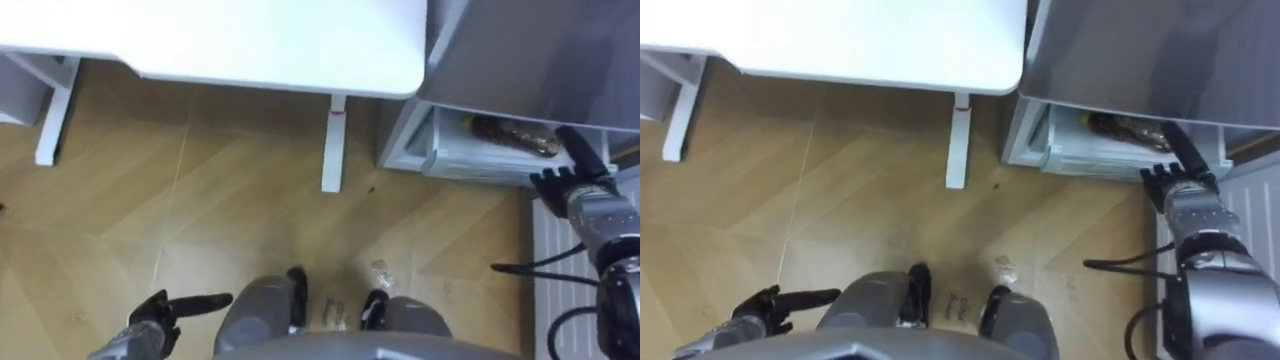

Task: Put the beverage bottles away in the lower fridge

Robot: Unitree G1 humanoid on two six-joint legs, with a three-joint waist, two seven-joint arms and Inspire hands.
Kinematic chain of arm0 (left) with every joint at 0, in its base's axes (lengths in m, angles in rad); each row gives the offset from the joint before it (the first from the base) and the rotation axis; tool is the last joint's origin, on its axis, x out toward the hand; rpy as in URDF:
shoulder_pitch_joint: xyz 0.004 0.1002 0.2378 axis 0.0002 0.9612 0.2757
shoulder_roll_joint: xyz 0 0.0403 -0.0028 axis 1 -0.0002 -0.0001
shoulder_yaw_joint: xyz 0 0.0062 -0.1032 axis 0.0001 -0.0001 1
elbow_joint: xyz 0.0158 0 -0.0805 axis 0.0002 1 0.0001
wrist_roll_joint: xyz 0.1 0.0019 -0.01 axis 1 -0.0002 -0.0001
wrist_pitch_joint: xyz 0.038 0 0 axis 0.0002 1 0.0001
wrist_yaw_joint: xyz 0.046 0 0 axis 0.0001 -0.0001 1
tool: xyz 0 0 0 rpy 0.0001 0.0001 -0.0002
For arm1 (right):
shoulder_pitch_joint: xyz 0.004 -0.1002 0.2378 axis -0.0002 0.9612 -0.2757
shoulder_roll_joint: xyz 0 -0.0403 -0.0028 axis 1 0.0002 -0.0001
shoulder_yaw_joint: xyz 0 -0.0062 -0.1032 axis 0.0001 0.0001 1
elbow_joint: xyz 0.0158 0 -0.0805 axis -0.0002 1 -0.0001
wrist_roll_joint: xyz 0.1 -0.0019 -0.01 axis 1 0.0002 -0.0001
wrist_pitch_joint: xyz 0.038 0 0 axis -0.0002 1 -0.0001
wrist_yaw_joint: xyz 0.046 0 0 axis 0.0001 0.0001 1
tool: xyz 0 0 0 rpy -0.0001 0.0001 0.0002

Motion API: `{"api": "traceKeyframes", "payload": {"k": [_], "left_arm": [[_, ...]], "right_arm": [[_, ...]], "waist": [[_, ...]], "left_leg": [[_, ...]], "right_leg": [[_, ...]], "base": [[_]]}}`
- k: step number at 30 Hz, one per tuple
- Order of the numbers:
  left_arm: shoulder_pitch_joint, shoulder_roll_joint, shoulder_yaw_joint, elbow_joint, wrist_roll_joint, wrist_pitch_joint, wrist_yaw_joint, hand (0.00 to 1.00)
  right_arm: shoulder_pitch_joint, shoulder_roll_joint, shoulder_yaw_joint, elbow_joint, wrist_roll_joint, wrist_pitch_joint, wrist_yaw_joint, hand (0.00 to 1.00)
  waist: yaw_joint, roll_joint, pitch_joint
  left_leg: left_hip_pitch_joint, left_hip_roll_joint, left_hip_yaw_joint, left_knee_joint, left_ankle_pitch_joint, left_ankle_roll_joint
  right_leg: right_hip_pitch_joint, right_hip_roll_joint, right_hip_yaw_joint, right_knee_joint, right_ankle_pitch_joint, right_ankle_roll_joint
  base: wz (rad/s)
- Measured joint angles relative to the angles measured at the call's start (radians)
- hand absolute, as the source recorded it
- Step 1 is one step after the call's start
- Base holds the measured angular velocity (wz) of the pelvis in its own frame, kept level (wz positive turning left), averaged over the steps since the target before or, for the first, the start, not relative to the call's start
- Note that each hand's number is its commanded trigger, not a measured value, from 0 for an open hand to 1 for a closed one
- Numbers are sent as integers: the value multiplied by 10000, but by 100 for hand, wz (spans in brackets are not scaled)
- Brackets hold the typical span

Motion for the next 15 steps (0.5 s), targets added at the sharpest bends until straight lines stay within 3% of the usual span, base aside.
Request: {"api": "traceKeyframes", "payload": {"k": [3, 7, 15], "left_arm": [[308, -80, 293, 4, 29, 1, -29, 0], [699, -326, 819, -27, 427, -63, -84, 0], [1407, -798, 1719, -216, 795, -157, 105, 0]], "right_arm": [[641, 406, -222, -345, -32, -4, 22, 0], [1692, 585, -211, -377, -129, -13, 351, 0], [3420, 1542, -214, -374, -1225, -6, 1071, 0]], "waist": [[-217, -62, -94], [-300, -68, -175], [-516, -68, -136]], "left_leg": [[857, -36, 182, -586, 16, -15], [1937, -175, 269, -1267, 33, -47], [3003, -220, 302, -1796, -45, -165]], "right_leg": [[701, 27, 111, -516, 74, 64], [1807, 69, 110, -1277, 185, 130], [2803, 134, 157, -1764, 177, 155]], "base": [[-13], [-6], [-4]]}}
